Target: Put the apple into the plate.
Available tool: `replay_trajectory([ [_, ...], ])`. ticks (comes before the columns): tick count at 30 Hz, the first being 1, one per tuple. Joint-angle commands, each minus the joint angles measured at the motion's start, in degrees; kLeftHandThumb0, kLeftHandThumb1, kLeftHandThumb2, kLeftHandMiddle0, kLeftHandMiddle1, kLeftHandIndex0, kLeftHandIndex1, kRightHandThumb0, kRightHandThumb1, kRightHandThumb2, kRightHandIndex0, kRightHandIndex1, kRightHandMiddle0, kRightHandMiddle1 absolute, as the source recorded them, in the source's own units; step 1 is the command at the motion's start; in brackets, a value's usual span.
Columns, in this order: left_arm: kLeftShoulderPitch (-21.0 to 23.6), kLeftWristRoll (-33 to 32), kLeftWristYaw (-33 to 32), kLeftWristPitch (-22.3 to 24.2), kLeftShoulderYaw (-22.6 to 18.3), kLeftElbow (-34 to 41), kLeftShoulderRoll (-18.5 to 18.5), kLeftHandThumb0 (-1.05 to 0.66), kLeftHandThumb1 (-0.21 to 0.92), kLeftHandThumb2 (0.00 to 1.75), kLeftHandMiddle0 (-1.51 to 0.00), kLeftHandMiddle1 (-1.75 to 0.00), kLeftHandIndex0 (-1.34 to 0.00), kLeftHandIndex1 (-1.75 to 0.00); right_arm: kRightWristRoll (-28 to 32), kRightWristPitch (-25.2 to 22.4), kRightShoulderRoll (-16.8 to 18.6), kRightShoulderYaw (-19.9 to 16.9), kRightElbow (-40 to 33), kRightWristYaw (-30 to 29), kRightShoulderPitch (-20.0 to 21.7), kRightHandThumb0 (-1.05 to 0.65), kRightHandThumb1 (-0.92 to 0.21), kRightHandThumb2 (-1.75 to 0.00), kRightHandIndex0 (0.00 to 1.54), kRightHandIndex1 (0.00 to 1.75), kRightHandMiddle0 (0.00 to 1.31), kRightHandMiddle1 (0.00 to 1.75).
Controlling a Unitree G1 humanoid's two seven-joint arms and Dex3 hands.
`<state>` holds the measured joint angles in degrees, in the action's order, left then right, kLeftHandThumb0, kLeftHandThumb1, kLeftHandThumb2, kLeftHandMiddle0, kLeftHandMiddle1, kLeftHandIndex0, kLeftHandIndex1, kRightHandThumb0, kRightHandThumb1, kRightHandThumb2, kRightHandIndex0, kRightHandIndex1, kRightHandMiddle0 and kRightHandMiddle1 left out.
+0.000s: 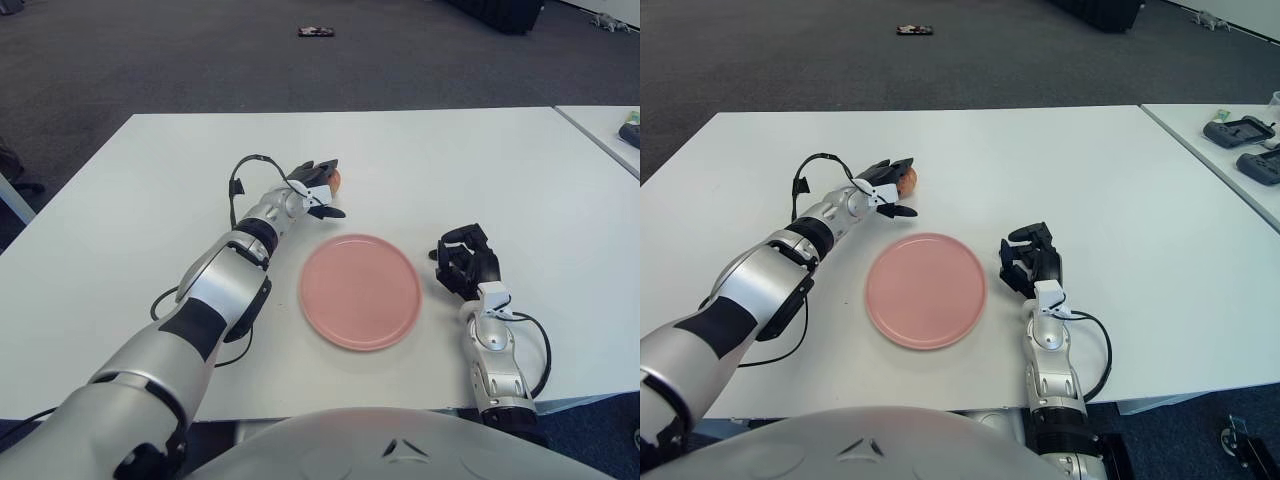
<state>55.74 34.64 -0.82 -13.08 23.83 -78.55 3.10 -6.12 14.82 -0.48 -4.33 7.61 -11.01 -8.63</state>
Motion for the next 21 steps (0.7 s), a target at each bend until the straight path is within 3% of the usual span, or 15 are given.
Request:
replay_trajectory([
  [1,1.6,0.5,0.9,1.0,0.4,-0.4,-0.3,-1.01,0.8,0.3,0.0,0.0,0.0,0.0,-0.9,-0.7,-0.7,-1.2,0.1,-1.1,-2.3,-0.37,-0.74,-0.78,0.61,1.25,0.3,1.75],
  [8,2.2,1.3,2.5,3.0,1.4,-0.4,-0.7,-0.97,0.81,0.3,0.0,0.0,0.0,0.0,-1.8,-2.3,-0.8,-1.2,-1.8,-1.4,-3.6,-0.37,-0.75,-0.76,0.6,1.23,0.29,1.75],
  [11,2.5,2.1,3.3,3.4,2.6,-0.4,-0.5,-0.93,0.79,0.38,-0.01,-0.01,0.0,-0.09,-2.0,-3.4,-0.7,-1.3,-2.8,-1.4,-4.1,-0.37,-0.76,-0.76,0.59,1.21,0.29,1.75],
  [14,2.6,3.3,3.8,3.6,3.8,-0.4,-0.4,-0.91,0.78,0.42,-0.1,-0.13,0.0,-0.41,-2.0,-3.9,-0.6,-1.4,-3.6,-1.3,-4.5,-0.37,-0.76,-0.75,0.59,1.21,0.29,1.75],
  [16,2.8,4.0,4.3,3.7,4.7,-0.4,-0.3,-0.92,0.82,0.4,-0.08,-0.55,0.0,-0.81,-1.8,-4.0,-0.5,-1.4,-3.9,-1.2,-4.6,-0.37,-0.76,-0.75,0.58,1.2,0.28,1.75],
  [21,2.9,5.1,5.2,3.5,6.3,-0.6,-0.2,-0.92,0.86,0.4,-0.13,-0.97,-0.03,-1.26,-1.6,-5.9,-0.3,-1.3,-5.2,-0.8,-4.8,-0.37,-0.77,-0.74,0.58,1.21,0.28,1.75],
])
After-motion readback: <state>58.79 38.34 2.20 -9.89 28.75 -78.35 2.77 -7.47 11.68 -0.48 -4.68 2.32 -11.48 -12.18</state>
